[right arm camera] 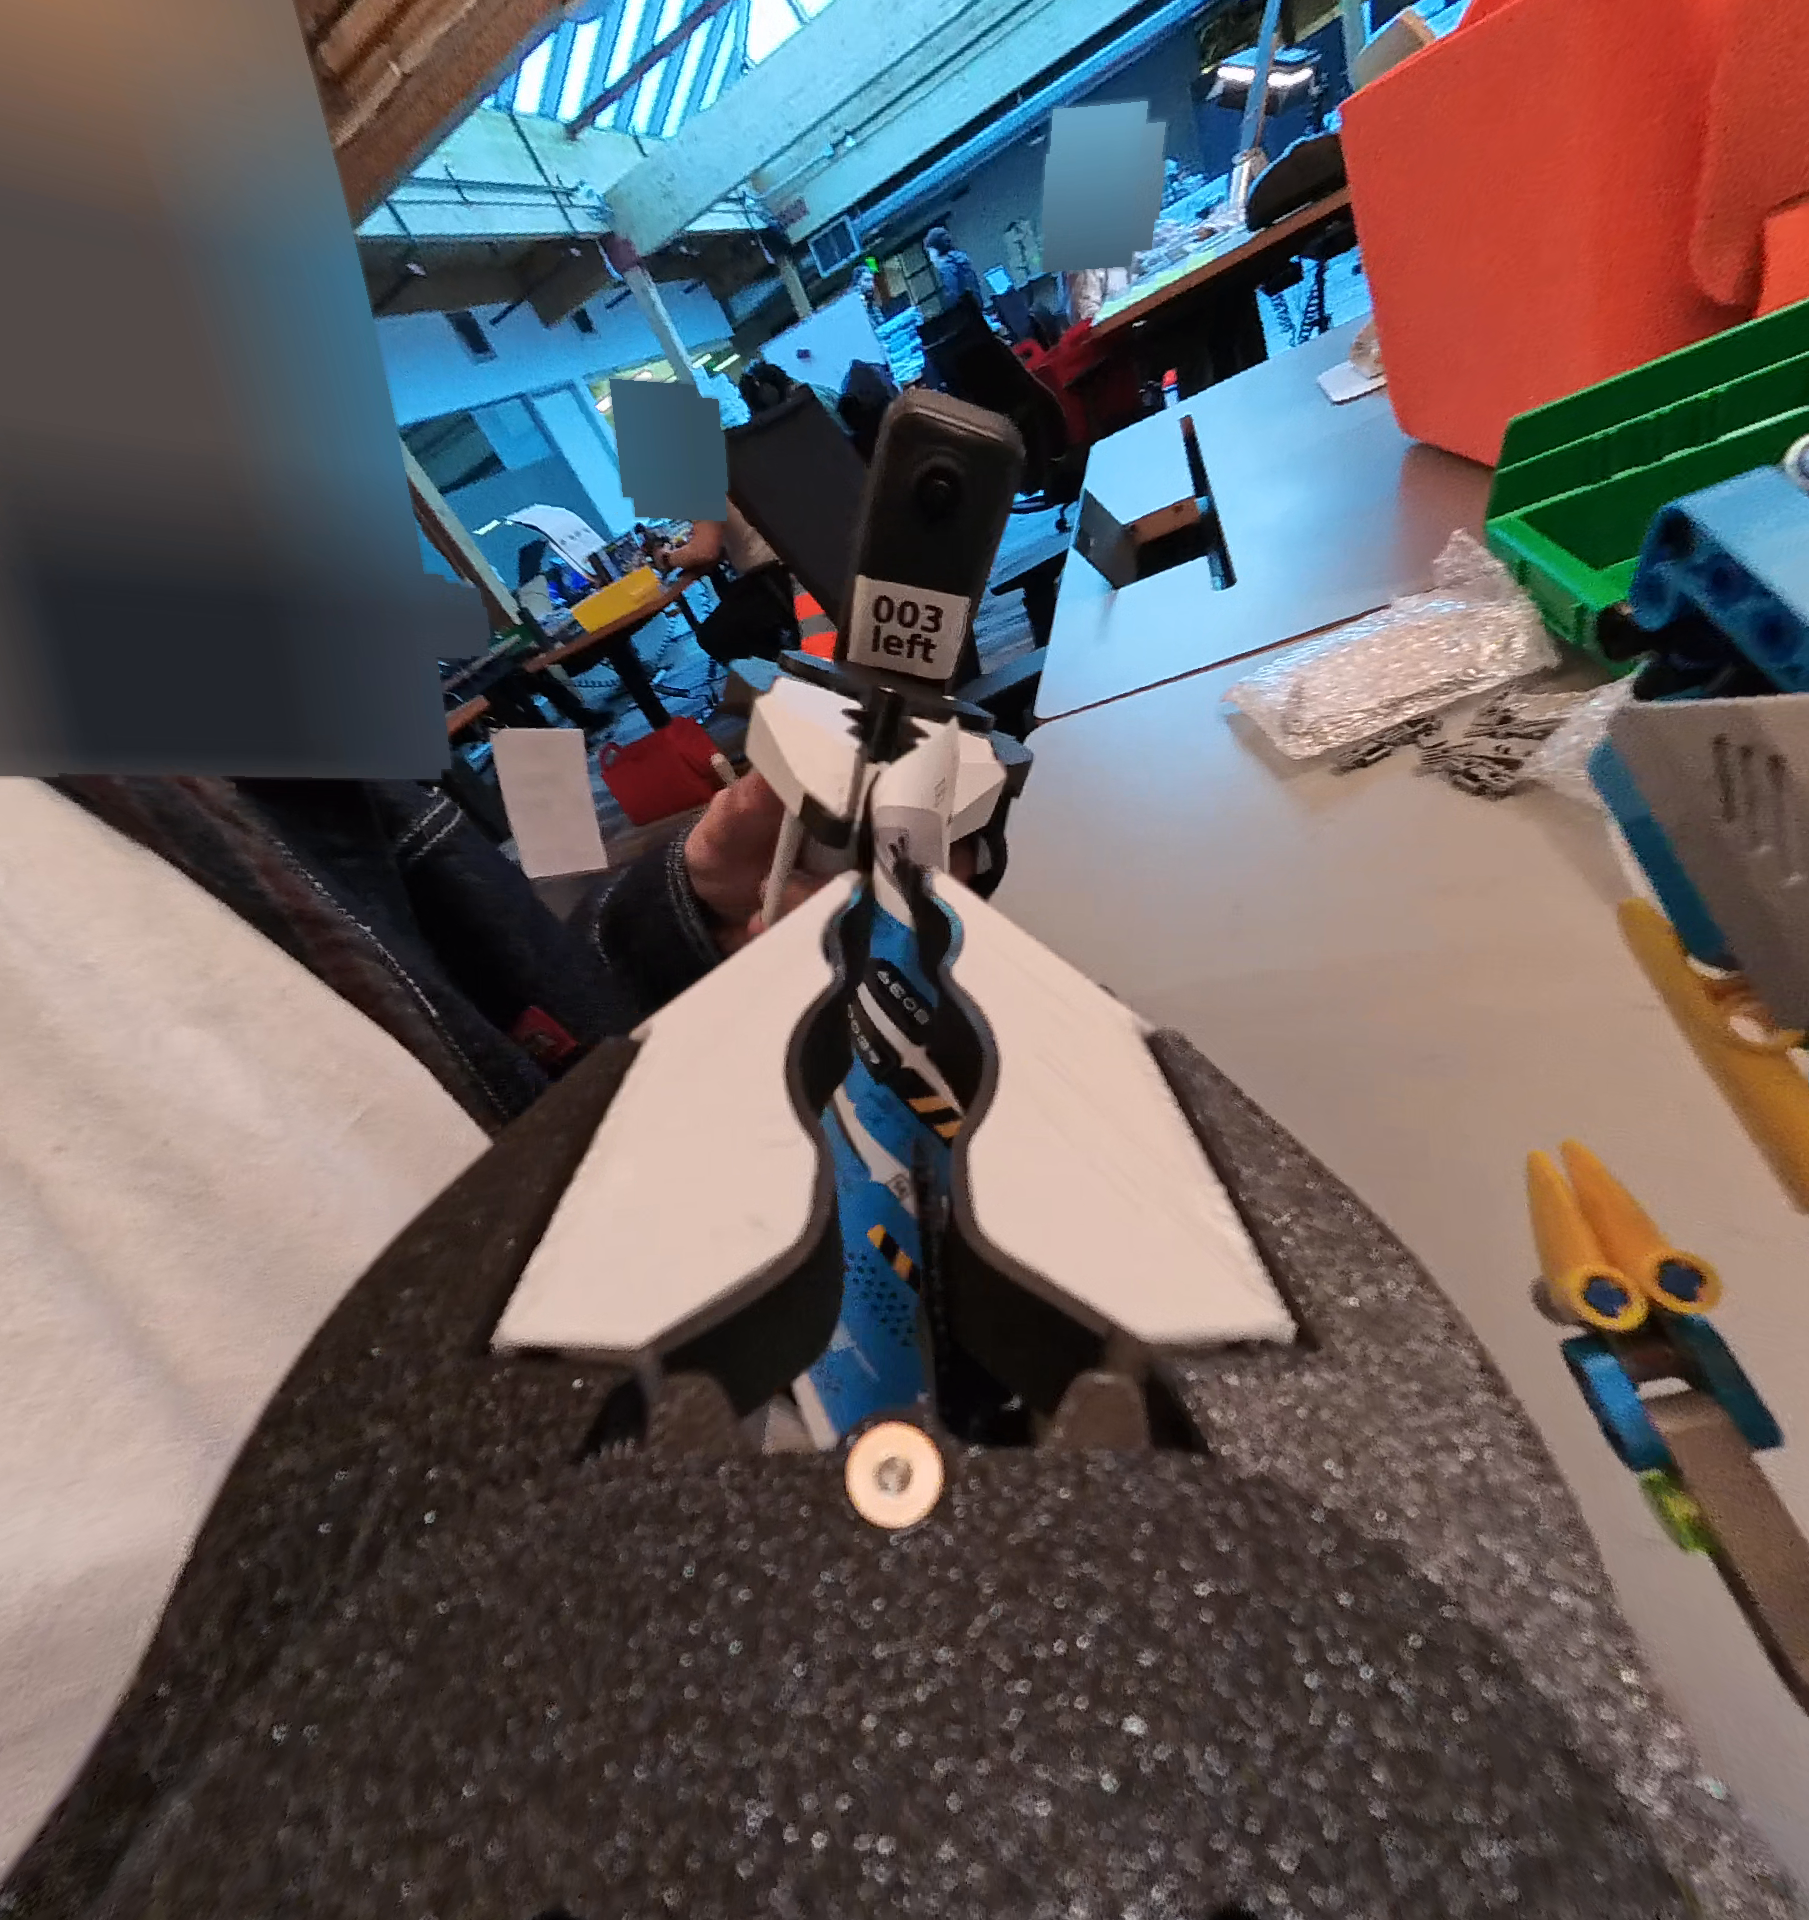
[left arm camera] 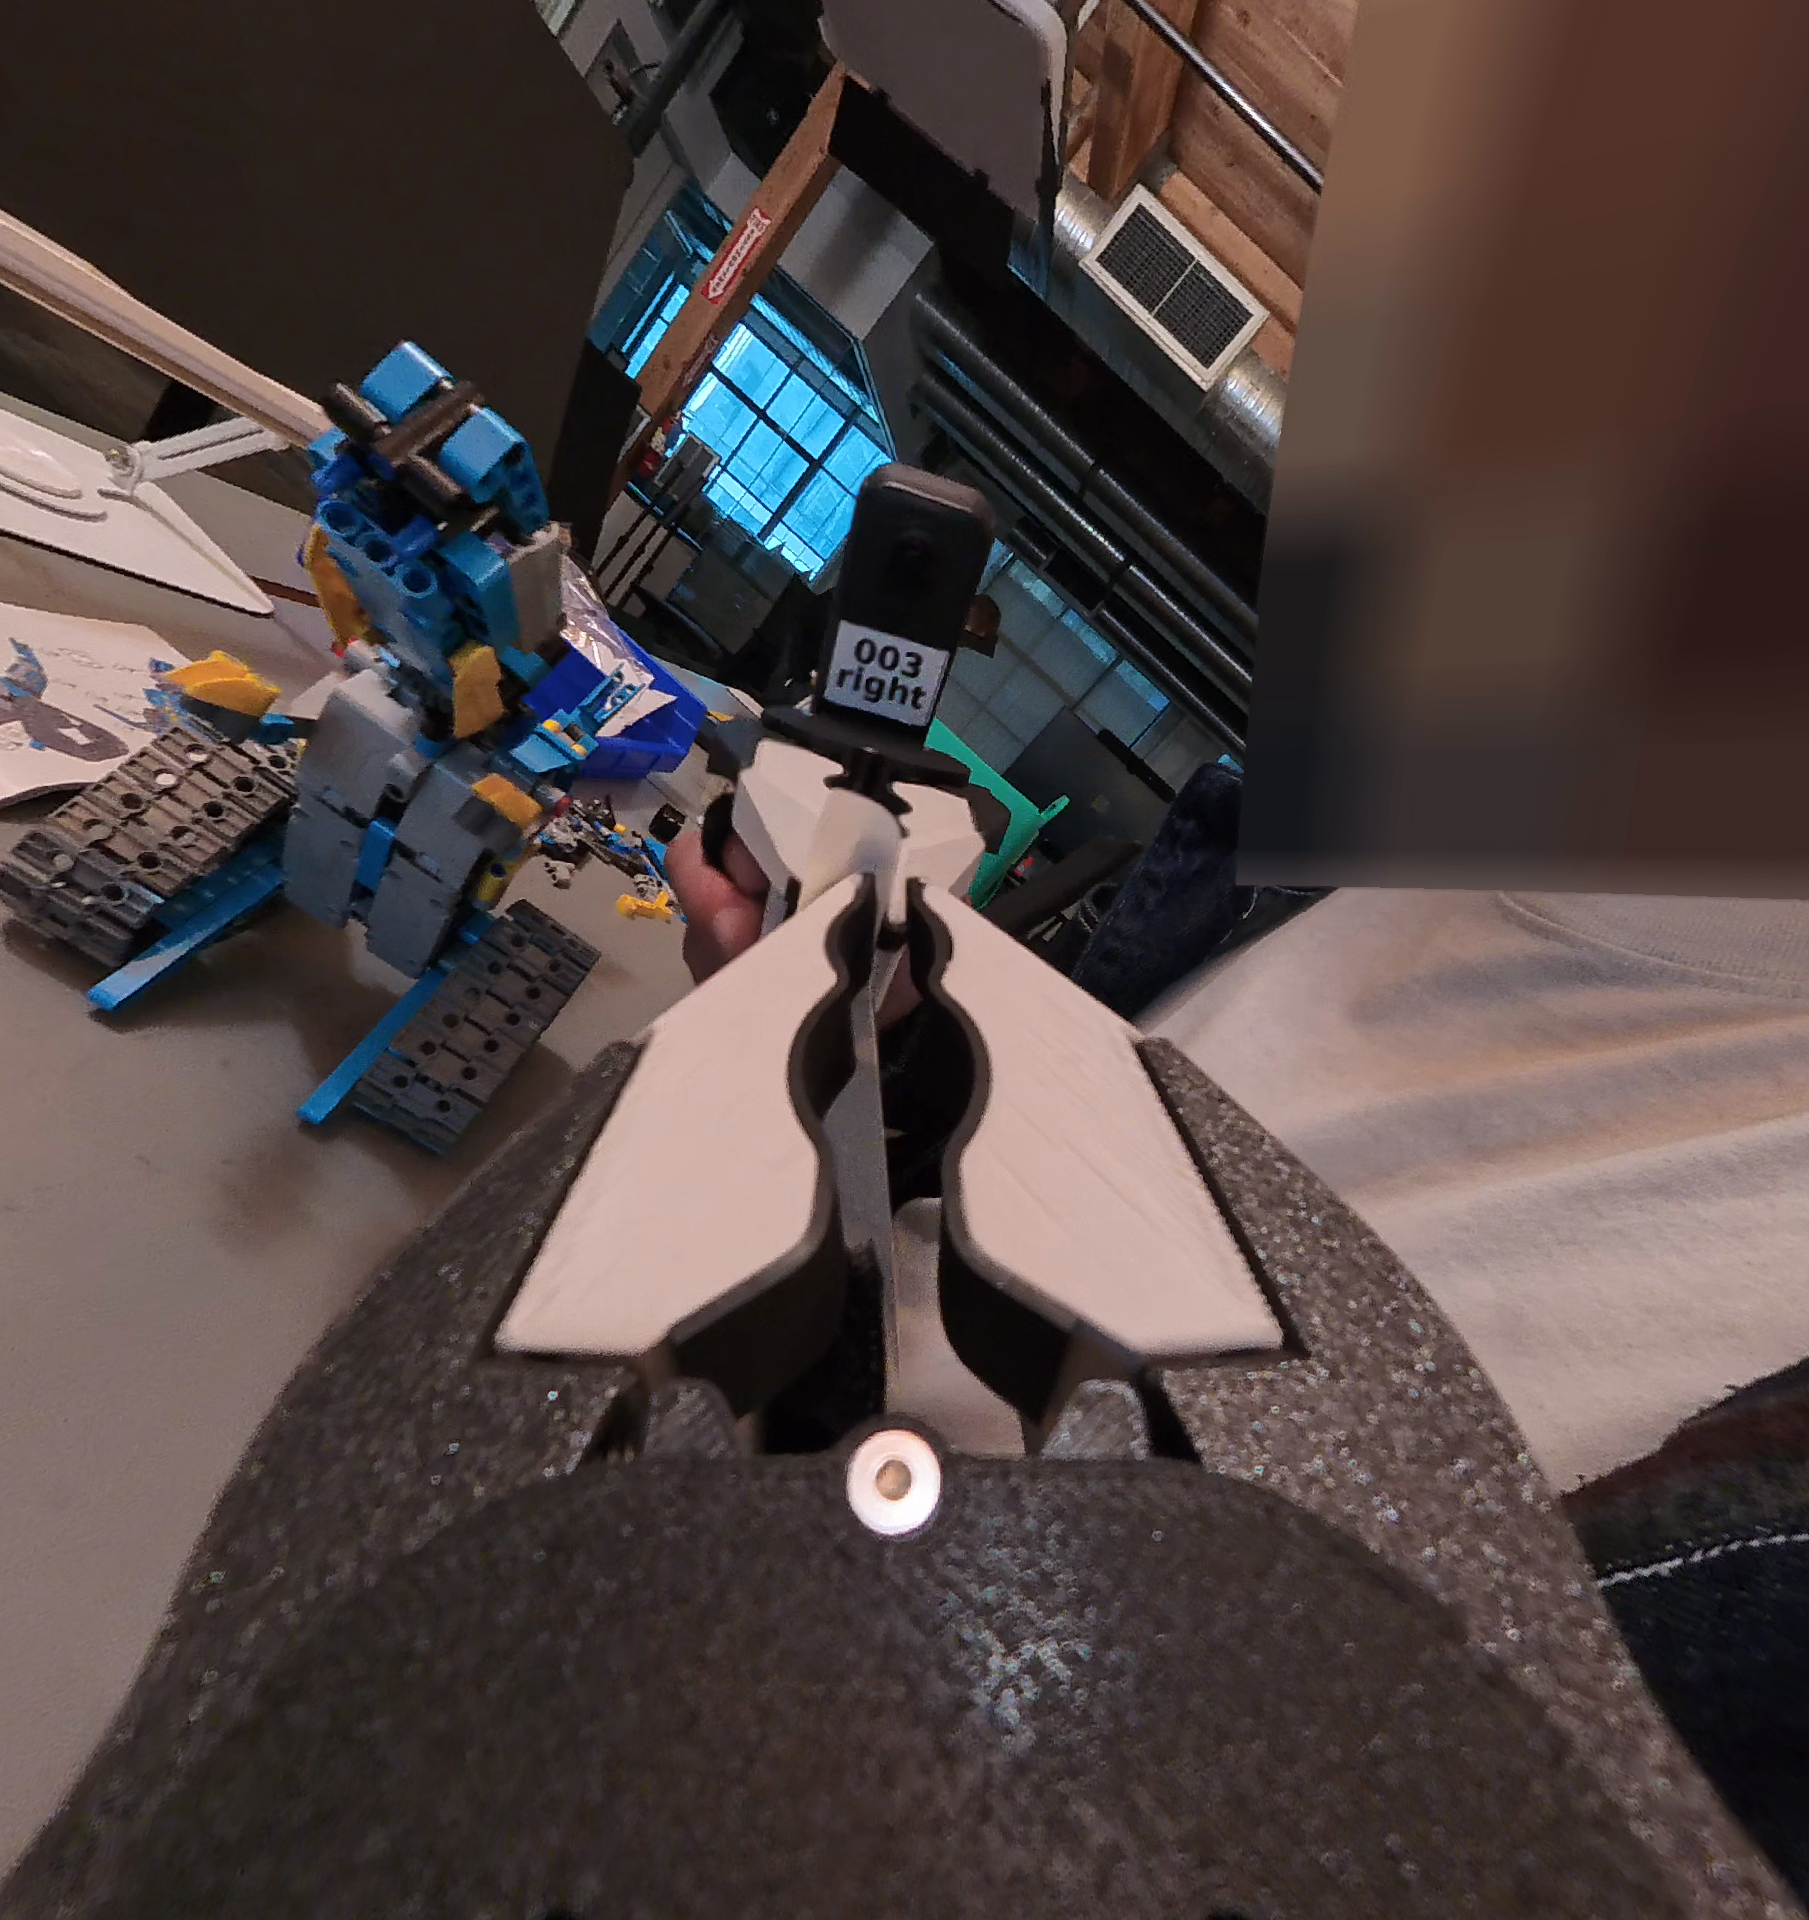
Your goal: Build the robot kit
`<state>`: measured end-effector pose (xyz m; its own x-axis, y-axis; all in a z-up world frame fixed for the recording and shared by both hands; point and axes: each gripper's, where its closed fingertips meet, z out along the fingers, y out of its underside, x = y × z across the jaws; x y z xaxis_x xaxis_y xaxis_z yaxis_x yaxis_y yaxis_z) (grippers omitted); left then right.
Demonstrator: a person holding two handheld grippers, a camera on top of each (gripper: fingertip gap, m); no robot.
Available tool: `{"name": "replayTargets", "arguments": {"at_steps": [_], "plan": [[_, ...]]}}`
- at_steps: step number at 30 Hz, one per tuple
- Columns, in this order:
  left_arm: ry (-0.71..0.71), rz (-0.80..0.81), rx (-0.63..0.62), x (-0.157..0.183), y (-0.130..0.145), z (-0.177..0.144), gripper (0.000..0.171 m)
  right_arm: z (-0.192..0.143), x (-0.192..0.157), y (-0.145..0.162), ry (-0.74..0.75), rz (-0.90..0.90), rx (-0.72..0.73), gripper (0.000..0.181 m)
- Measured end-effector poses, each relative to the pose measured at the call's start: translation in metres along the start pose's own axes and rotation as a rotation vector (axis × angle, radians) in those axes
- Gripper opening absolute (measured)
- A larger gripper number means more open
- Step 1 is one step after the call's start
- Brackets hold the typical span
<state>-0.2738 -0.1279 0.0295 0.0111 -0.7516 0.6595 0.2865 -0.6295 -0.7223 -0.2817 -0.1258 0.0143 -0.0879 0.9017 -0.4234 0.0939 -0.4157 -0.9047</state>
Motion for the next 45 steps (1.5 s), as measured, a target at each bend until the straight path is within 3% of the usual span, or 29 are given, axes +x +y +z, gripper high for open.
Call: {"name": "replayTargets", "arguments": {"at_steps": [9,15,20,23,25,35,45], "plan": [[-0.074,0.076,-0.044,-0.007,0.005,0.001,0.000,0.001,0.000,0.006,0.009,-0.004,-0.032,0.008],[-0.125,0.150,-0.048,-0.007,0.004,0.000,0.000,0.001,-0.012,0.005,-0.039,-0.020,-0.027,0.034],[-0.088,0.155,-0.036,0.000,0.005,0.003,0.000,0.000,-0.025,0.006,-0.114,0.010,-0.041,0.028],[-0.124,0.188,-0.050,-0.002,0.006,0.005,0.000,0.005,-0.028,0.012,-0.094,-0.008,-0.071,0.033],[-0.137,0.197,-0.054,-0.003,0.006,0.005,0.000,0.003,-0.021,0.013,-0.061,0.001,-0.076,0.025],[-0.155,0.175,-0.055,-0.011,0.009,0.004,0.000,-0.012,0.000,0.004,0.042,0.053,-0.036,0.023],[-0.135,0.177,-0.071,-0.008,0.013,0.009,0.000,-0.011,-0.003,0.003,-0.019,0.122,-0.013,0.007]]}}
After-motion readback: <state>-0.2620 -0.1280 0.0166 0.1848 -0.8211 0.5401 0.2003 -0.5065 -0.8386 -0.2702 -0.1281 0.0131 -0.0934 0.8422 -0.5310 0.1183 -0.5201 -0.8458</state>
